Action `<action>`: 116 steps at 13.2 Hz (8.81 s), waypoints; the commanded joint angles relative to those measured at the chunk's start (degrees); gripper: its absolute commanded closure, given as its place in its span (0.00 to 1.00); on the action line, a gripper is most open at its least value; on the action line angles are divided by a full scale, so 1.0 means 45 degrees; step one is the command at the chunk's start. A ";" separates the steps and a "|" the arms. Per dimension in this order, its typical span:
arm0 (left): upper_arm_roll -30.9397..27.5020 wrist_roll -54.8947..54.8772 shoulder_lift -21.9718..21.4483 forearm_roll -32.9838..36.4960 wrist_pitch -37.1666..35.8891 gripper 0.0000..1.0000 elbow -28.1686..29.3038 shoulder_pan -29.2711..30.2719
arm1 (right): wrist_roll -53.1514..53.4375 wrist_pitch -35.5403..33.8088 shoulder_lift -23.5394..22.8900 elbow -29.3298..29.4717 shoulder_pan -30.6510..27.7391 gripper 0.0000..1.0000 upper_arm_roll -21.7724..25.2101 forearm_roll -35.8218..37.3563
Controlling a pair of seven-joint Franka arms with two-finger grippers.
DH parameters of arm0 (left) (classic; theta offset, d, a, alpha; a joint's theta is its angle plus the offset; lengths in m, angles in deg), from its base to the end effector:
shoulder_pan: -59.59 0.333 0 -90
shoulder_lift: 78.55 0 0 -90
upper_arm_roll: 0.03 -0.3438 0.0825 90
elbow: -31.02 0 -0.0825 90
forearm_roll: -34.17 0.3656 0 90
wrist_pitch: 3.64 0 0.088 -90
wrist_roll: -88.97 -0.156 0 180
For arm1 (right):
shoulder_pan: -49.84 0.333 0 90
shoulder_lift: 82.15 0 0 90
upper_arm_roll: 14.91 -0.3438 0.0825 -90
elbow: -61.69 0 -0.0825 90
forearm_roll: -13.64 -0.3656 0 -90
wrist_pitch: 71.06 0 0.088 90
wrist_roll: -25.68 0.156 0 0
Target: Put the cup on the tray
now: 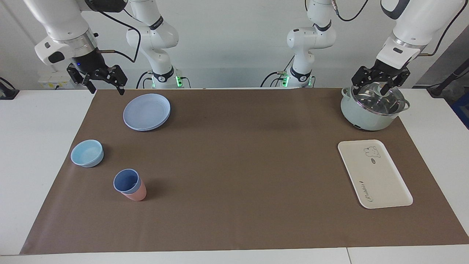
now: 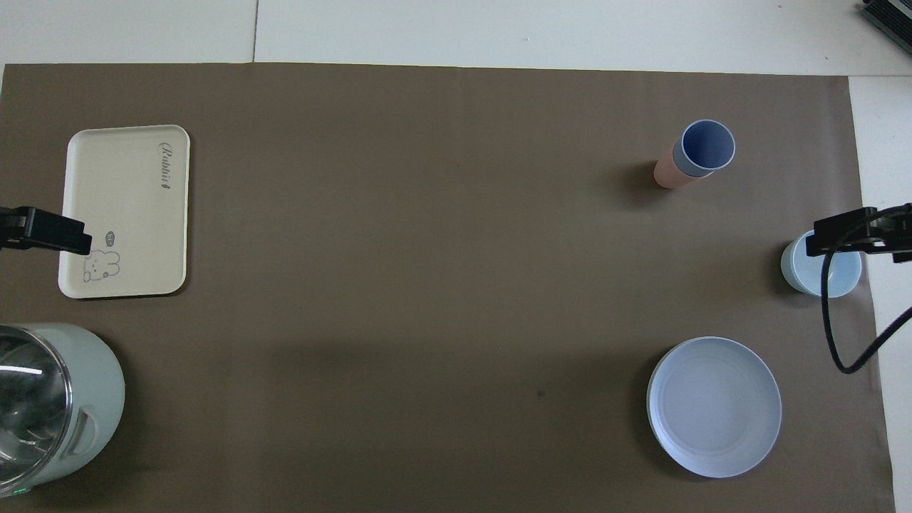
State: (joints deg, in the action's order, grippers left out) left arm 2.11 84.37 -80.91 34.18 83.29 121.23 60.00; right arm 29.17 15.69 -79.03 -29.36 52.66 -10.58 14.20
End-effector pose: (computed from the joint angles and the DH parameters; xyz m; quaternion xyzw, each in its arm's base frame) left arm 0.5158 -0.0160 0.6187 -0.9984 0.0552 0.0081 0.0007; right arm 0.5106 -0.0161 0.6186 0.9990 -0.0438 -0.0103 0.0030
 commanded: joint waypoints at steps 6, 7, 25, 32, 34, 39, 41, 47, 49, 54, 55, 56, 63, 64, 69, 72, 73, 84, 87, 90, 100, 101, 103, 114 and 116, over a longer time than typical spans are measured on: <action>-0.0066 -0.0188 -0.0198 -0.0042 0.0118 0.00 0.0188 -0.0092 | -0.7577 0.4250 0.1066 -0.3123 -0.1541 0.00 0.0073 -0.1645; -0.0066 -0.0188 -0.0198 -0.0042 0.0118 0.00 0.0188 -0.0092 | -0.9080 0.4972 0.1046 -0.3610 -0.1950 0.00 0.0073 -0.2287; -0.0124 -0.0031 -0.0315 -0.0042 -0.0078 0.00 0.0364 0.0084 | -2.4329 0.8593 -0.5946 -0.3537 -0.3499 0.00 -0.0044 -1.6296; -0.0144 -0.0032 -0.0315 -0.0042 -0.0058 0.00 0.0383 0.0084 | -2.5404 0.9021 -0.6063 -0.3752 -0.2795 0.00 -0.0044 -1.7722; -0.0144 -0.0031 -0.0315 -0.0042 -0.0058 0.00 0.0383 0.0084 | -2.5540 0.9177 -0.6083 -0.3772 -0.2736 0.00 -0.0044 -1.8091; -0.0144 -0.0031 -0.0315 -0.0042 -0.0058 0.00 0.0383 0.0084 | -2.6517 0.9217 -0.6415 -0.3791 -0.2599 0.00 -0.0044 -1.9382; -0.0144 -0.0031 -0.0315 -0.0042 -0.0058 0.00 0.0383 0.0084 | -2.6517 0.9237 -0.6434 -0.3772 -0.2502 0.00 -0.0044 -1.9402; -0.0144 -0.0031 -0.0315 -0.0042 -0.0077 0.00 0.0364 0.0084 | -2.6712 0.9491 -0.6434 -0.3772 -0.2267 0.00 -0.0044 -1.9930; -0.0144 -0.0051 -0.0315 -0.0042 0.0020 0.00 0.0364 0.0064 | -2.6732 0.9510 -0.6434 -0.3713 -0.2247 0.00 -0.0044 -1.9949; -0.0125 -0.0168 -0.0315 -0.0042 0.0118 0.00 0.0383 0.0064 | -2.6986 0.9725 -0.6454 -0.3674 -0.2189 0.00 -0.0044 -2.0360; -0.0125 -0.0149 -0.0315 -0.0042 0.0156 0.00 0.0383 0.0045 | -2.6986 0.9725 -0.6454 -0.3674 -0.2189 0.01 -0.0044 -2.0360; -0.0125 -0.0071 -0.0296 -0.0042 0.0312 0.00 0.0383 0.0025 | -2.6986 0.9725 -0.6454 -0.3674 -0.2189 0.01 -0.0044 -2.0379; -0.0125 -0.0090 -0.0296 -0.0042 0.0469 0.00 0.0383 0.0005 | -2.7006 0.9744 -0.6473 -0.3693 -0.1993 0.01 -0.0044 -2.0438; -0.0125 -0.0090 -0.0296 -0.0042 0.0489 0.00 0.0383 0.0006 | -2.7006 0.9745 -0.6454 -0.3674 -0.1993 0.01 -0.0024 -2.0438; -0.0105 -0.0168 -0.0296 -0.0042 0.0489 0.00 0.0422 0.0006 | -2.7509 0.9706 -0.6726 -0.3596 -0.2129 0.03 -0.0044 -2.0457; -0.0105 -0.0149 -0.0296 -0.0042 0.0819 0.00 0.0481 0.0006 | -2.7630 0.9686 -0.6747 -0.3460 -0.2091 0.33 -0.0044 -2.0399; -0.0105 -0.0129 -0.0296 -0.0042 0.0918 0.00 0.0520 -0.0014 | -2.7631 0.9686 -0.6747 -0.3362 -0.2188 0.94 -0.0044 -2.0283; -0.0027 0.3477 -0.0804 -0.1291 0.3650 0.29 0.2393 -0.1630 | -1.9418 1.0859 -0.3723 -0.3264 -0.1134 1.00 -0.0063 -1.2012; -0.0046 0.4595 -0.0589 -0.3196 0.4177 0.34 0.2415 -0.2415 | -1.7580 1.0507 -0.2747 -0.3264 -0.0356 1.00 -0.0024 -0.9297; -0.0027 0.5200 -0.0297 -0.6128 0.5522 0.36 0.2395 -0.2902 | -1.4458 0.9748 -0.2100 -0.3108 0.0601 1.00 -0.0063 -0.5760; 0.0070 0.5203 0.3101 -1.0919 1.3236 0.39 0.2006 -0.7120 | -0.9331 0.6134 -0.1982 -0.1389 0.4196 1.00 -0.0083 -0.0090; 0.0071 0.5203 0.3122 -1.0979 1.3610 0.40 0.2004 -0.7394 | -0.9330 0.5938 -0.1962 -0.1389 0.4314 1.00 -0.0083 0.0204; 0.0071 0.5222 0.3200 -1.1096 1.4352 0.42 0.2043 -0.7941 | -0.9233 0.5800 -0.1903 -0.1369 0.4607 1.00 -0.0102 0.0673; 0.0031 0.5301 0.3415 -1.1097 1.5665 0.73 0.2551 -0.9526 | -0.8900 0.5643 -0.1806 -0.1389 0.4940 1.00 -0.0161 0.1457; 0.0032 0.5281 0.3415 -1.1097 1.5645 0.87 0.2551 -0.9545 | -0.8900 0.5643 -0.1806 -0.1389 0.4940 1.00 -0.0161 0.1457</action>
State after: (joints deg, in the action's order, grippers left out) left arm 3.04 108.74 -65.44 -14.59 152.48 131.98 18.46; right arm -12.50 41.65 -87.88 -35.76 74.72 -11.17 19.42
